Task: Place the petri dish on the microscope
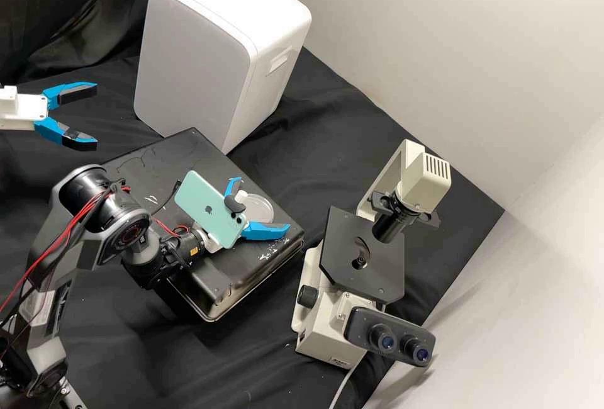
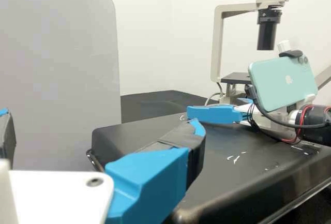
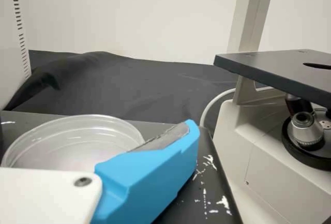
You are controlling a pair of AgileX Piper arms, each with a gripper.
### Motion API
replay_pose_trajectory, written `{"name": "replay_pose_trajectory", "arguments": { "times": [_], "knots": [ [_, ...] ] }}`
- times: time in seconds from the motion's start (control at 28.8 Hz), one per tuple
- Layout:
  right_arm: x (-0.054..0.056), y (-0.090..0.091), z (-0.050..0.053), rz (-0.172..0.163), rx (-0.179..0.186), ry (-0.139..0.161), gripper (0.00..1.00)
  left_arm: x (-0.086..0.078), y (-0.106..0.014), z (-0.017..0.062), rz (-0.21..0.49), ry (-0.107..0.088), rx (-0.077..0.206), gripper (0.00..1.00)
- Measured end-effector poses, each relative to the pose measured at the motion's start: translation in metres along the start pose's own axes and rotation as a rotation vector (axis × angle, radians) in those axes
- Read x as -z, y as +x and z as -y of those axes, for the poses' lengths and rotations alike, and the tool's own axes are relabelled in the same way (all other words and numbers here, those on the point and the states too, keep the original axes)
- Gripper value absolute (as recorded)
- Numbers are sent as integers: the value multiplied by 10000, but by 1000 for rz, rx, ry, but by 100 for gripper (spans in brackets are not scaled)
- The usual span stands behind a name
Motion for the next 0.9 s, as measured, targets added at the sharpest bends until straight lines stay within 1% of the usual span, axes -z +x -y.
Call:
{"name": "replay_pose_trajectory", "arguments": {
  "times": [0.35,0.59,0.9],
  "knots": [
    [0,0,0,0,0,0,0,-2,0,1,-5,-6,-1,100],
    [17,22,-14,-8,-6,2,0,0,0,0,-9,-9,-2,100],
    [10,23,-20,-6,-8,4,0,0,0,0,-9,-9,-2,100]
  ]
}}
